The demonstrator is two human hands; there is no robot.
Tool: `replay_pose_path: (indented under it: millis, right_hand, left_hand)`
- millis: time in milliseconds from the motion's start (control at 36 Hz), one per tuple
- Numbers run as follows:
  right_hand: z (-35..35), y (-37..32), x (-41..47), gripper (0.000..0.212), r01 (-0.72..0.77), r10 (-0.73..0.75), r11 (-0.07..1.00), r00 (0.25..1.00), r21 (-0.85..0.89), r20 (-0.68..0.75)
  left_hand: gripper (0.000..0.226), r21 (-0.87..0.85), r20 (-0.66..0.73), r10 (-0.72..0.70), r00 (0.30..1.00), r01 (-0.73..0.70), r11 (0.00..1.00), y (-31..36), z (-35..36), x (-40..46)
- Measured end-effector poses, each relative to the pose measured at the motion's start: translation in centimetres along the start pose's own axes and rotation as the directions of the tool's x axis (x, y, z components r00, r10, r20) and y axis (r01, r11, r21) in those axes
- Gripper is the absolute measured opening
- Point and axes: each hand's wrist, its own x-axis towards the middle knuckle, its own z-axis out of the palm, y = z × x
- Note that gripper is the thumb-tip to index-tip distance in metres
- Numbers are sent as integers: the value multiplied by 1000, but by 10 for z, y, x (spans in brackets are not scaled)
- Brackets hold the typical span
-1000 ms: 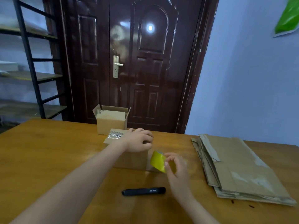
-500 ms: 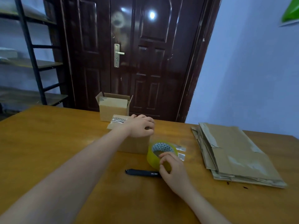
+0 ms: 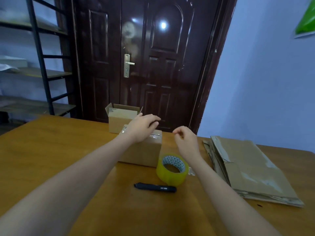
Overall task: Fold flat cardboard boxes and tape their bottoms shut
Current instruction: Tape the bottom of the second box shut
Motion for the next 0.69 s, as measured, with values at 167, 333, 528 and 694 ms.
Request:
replay_pose_path:
  millis: [167, 333, 528, 694]
  right_hand:
    - [43, -24, 27, 43, -51, 80, 992, 961, -114, 264]
    - [86, -30, 43, 61, -107, 277, 919, 860, -379, 428]
    - [94, -30, 43, 61, -161, 388, 858, 826, -488, 409]
    - [96, -29, 42, 50, -214, 388, 880, 839, -425, 381]
  left_hand:
    - [46, 194, -183, -303, 935, 336, 922, -21, -2, 3]
    - [55, 162, 100, -626, 773, 608, 777, -44, 13, -5]
    - [70, 87, 173, -619, 766, 614, 784, -59, 15, -4]
    - [80, 39, 233, -626, 744, 636, 771, -62, 13, -2]
